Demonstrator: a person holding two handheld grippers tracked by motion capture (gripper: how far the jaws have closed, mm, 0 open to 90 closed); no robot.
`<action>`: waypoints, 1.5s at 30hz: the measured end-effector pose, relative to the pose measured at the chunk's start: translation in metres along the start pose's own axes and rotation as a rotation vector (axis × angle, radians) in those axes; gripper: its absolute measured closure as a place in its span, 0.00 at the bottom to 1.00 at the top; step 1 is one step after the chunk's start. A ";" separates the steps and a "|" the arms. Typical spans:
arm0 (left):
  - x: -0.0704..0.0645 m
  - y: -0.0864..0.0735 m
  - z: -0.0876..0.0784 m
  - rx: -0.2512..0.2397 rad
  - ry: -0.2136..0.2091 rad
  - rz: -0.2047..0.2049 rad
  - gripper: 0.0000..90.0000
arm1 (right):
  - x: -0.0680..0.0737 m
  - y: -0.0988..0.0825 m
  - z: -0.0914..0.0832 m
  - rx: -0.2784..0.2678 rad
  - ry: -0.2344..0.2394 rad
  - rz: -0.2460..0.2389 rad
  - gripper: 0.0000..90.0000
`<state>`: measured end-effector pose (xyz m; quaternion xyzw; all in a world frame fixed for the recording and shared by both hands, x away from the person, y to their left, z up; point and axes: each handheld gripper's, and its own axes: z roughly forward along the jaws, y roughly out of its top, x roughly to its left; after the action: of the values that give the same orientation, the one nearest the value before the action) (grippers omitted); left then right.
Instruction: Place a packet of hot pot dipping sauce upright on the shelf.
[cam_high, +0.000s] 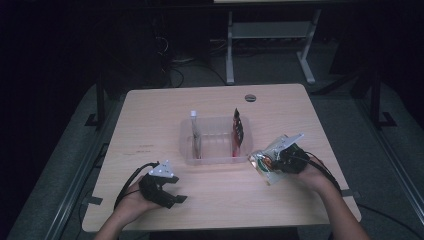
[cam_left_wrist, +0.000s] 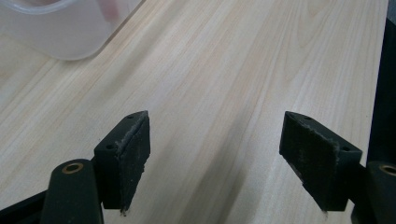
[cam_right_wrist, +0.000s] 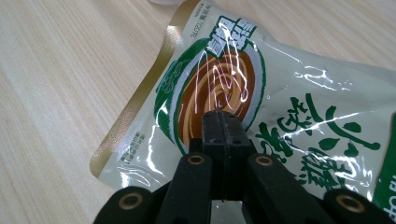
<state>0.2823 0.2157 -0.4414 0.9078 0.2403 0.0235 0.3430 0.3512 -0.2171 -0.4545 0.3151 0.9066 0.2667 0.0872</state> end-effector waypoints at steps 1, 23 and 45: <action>0.000 0.000 -0.001 0.005 -0.001 0.006 0.27 | -0.001 0.000 -0.001 -0.005 0.001 0.015 0.99; -0.001 0.003 0.002 -0.001 -0.007 0.009 0.27 | -0.053 0.001 -0.016 -0.153 -0.165 0.314 0.45; -0.001 0.001 0.003 0.020 -0.015 0.014 0.27 | -0.035 0.023 0.030 -0.034 -0.110 0.230 0.04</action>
<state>0.2827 0.2123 -0.4430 0.9130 0.2315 0.0168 0.3355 0.4004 -0.2107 -0.4676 0.4295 0.8538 0.2725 0.1108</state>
